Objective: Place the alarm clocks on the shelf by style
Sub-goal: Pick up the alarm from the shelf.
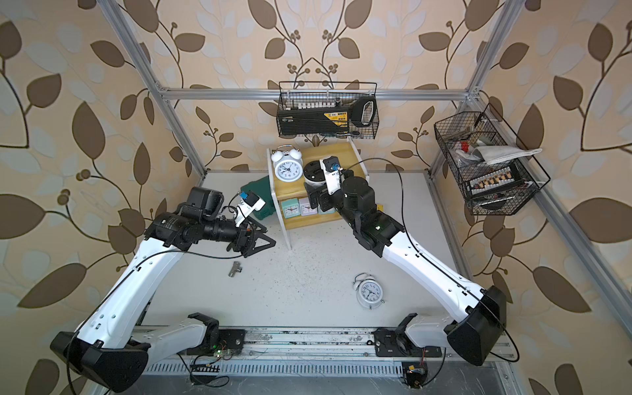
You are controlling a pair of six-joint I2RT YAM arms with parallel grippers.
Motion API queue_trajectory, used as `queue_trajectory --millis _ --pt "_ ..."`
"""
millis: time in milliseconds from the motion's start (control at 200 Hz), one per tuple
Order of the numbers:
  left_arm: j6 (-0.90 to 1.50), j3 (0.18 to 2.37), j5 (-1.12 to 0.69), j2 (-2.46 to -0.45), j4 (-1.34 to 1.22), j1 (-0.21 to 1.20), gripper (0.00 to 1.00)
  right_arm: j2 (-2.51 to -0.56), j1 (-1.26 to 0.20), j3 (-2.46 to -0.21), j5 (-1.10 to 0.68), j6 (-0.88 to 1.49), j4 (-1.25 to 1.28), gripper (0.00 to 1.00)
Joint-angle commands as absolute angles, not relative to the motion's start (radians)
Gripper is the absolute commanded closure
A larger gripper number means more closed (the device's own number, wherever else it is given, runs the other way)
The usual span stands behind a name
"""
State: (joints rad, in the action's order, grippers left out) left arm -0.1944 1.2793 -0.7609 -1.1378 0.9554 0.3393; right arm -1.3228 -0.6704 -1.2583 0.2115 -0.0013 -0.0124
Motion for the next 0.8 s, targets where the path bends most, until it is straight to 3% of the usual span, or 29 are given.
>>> queue_trajectory --millis 0,405,605,795 --pt "-0.216 1.277 -0.773 -1.131 0.947 0.331 0.13 -1.341 -0.659 -1.246 0.199 -0.009 0.002 0.01" --pt "-0.218 1.278 -0.774 -1.127 0.948 0.331 0.13 -1.356 -0.649 -1.259 0.177 -0.015 0.003 0.17" --pt "-0.221 1.282 -0.773 -1.127 0.949 0.331 0.13 -1.306 -0.643 -1.244 0.161 -0.002 0.007 0.29" --pt "-0.225 1.288 -0.761 -1.124 0.952 0.331 0.13 -1.250 -0.632 -1.233 0.169 0.034 -0.013 0.35"
